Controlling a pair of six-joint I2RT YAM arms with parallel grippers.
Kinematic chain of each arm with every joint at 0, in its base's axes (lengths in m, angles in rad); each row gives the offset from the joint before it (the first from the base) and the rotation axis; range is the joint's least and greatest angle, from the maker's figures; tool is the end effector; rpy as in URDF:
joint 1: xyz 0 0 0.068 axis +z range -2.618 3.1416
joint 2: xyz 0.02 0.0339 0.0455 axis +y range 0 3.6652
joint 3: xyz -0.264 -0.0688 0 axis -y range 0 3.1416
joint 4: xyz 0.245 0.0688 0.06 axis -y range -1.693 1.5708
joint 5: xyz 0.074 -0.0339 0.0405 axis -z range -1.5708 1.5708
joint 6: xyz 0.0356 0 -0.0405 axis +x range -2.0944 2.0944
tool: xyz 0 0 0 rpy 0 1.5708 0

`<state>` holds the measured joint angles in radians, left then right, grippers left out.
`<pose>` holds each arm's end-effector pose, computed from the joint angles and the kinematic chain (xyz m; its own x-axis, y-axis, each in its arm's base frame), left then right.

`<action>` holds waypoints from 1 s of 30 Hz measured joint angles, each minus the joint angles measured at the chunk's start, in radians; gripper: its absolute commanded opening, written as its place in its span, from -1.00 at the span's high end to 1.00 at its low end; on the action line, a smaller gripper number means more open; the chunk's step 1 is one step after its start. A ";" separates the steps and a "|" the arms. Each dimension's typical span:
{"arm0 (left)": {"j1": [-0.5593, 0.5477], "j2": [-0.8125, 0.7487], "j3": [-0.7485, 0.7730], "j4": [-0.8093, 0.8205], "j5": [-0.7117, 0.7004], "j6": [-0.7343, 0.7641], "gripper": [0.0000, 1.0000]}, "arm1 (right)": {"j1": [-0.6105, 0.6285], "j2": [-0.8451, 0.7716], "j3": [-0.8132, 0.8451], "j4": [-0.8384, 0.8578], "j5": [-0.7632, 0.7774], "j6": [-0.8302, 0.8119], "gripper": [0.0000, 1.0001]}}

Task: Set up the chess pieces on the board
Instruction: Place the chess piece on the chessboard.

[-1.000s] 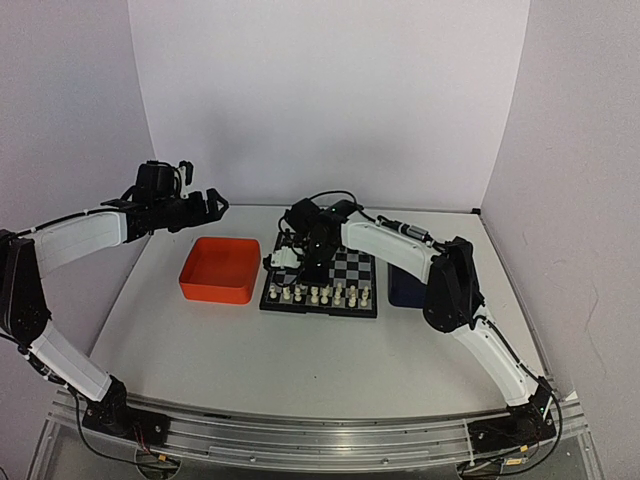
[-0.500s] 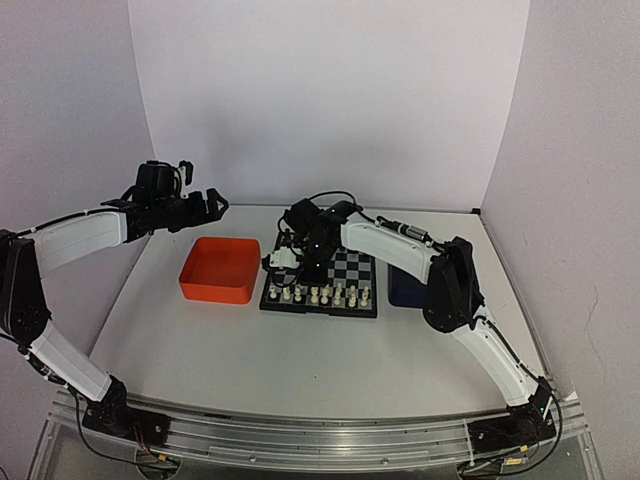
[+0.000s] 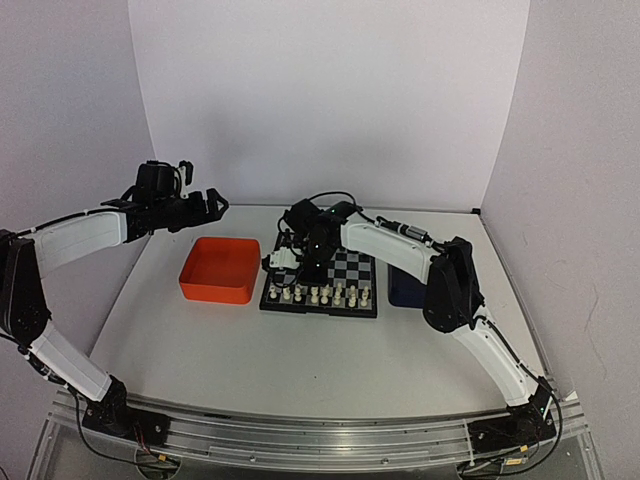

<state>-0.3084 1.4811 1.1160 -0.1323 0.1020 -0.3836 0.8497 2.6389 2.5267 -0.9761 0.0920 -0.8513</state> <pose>0.3255 -0.1075 0.2928 -0.5665 -0.2103 -0.7968 0.1889 0.9080 -0.3740 0.3671 0.4127 0.1759 0.1559 -0.9570 -0.2446 -0.9142 -0.0461 -0.4026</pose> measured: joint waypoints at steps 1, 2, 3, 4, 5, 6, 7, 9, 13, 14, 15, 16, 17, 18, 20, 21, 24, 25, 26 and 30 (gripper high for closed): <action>0.000 0.000 0.000 0.000 0.000 0.000 -0.99 | 0.000 0.000 -0.001 0.002 0.001 -0.002 0.80; 0.000 0.000 0.000 0.000 0.000 0.000 -0.99 | 0.000 0.000 -0.002 0.004 0.002 -0.003 0.80; 0.000 0.000 0.000 0.000 0.000 0.000 -0.99 | 0.001 0.000 -0.003 0.006 0.004 -0.005 0.80; 0.000 0.000 0.000 0.000 0.000 0.000 -0.99 | 0.001 0.000 -0.005 0.007 0.007 -0.007 0.81; 0.000 0.000 0.000 0.000 0.000 0.000 -0.99 | 0.001 0.000 -0.009 0.009 0.008 -0.009 0.82; 0.000 0.000 0.000 0.000 0.000 0.000 -1.00 | 0.001 0.000 -0.014 0.009 0.009 -0.011 0.83; 0.000 0.000 0.000 0.000 0.000 0.000 -1.00 | 0.001 0.000 -0.021 0.010 0.010 -0.012 0.83; 0.000 0.000 0.000 0.001 0.000 0.000 -0.99 | 0.002 0.000 -0.031 0.011 0.012 -0.015 0.84; 0.000 0.000 0.000 0.001 0.000 -0.001 -0.99 | 0.002 0.000 -0.040 0.016 0.018 -0.021 0.85; 0.000 0.001 0.000 0.001 0.001 -0.001 -0.99 | 0.002 0.000 -0.041 0.017 0.019 -0.023 0.85; 0.000 0.002 0.000 0.002 0.001 -0.001 -1.00 | 0.002 0.000 -0.041 0.017 0.020 -0.023 0.86; 0.000 0.004 0.000 0.002 0.001 -0.002 -0.99 | 0.002 0.000 -0.042 0.018 0.021 -0.024 0.86; 0.000 0.007 0.000 0.002 0.002 -0.002 -0.99 | 0.002 0.000 -0.042 0.018 0.021 -0.025 0.86; 0.000 0.010 0.000 0.002 0.003 -0.003 -0.99 | 0.002 0.000 -0.042 0.018 0.021 -0.026 0.87; 0.000 0.017 0.000 0.001 0.006 -0.003 -1.00 | 0.002 0.000 -0.042 0.018 0.021 -0.028 0.87; 0.000 0.020 0.000 0.002 0.009 -0.004 -1.00 | 0.002 0.000 -0.042 0.018 0.021 -0.029 0.87; 0.000 0.029 0.000 0.002 0.014 -0.007 -1.00 | 0.002 0.000 -0.042 0.018 0.022 -0.034 0.87; 0.000 0.031 0.000 0.002 0.017 -0.007 -1.00 | 0.002 0.000 -0.042 0.018 0.023 -0.035 0.87; 0.000 0.032 0.000 0.002 0.019 -0.007 -0.99 | 0.002 0.000 -0.042 0.018 0.024 -0.036 0.87; 0.000 0.033 0.000 0.002 0.028 -0.007 -1.00 | 0.003 0.000 -0.042 0.018 0.030 -0.038 0.89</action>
<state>-0.3084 1.5143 1.1160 -0.1299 0.1301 -0.3908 0.8524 2.6389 2.4851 -0.9577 0.1222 -0.8898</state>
